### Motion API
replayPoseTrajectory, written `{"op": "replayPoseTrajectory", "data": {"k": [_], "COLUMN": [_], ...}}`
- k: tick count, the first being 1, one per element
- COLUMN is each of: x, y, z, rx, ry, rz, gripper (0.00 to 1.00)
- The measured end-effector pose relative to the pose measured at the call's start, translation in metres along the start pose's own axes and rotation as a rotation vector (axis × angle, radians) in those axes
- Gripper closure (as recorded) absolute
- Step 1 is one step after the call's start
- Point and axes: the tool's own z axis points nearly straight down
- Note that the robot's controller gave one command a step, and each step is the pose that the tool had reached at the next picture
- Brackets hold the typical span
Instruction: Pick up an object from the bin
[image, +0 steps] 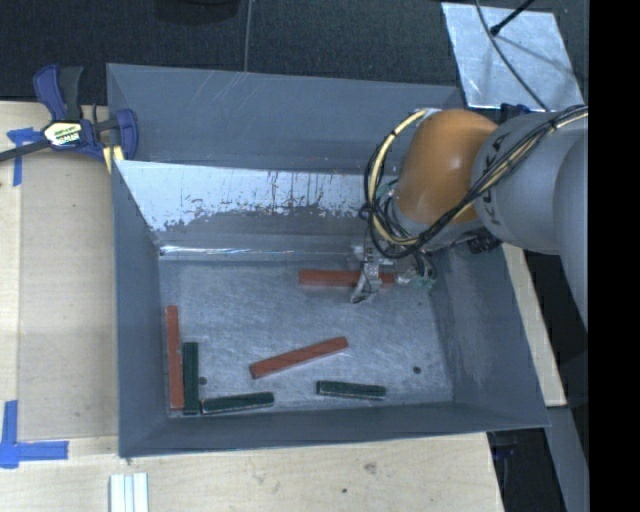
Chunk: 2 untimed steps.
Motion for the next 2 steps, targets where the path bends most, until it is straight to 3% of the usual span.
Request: {"op": "replayPoseTrajectory", "data": {"k": [1, 2], "x": [0.007, 0.017], "y": [-0.012, -0.007], "z": [-0.103, -0.182], "rx": [0.002, 0.001], "ry": [-0.007, -0.008], "rz": [-0.043, -0.048], "gripper": [1.0, 1.0]}}
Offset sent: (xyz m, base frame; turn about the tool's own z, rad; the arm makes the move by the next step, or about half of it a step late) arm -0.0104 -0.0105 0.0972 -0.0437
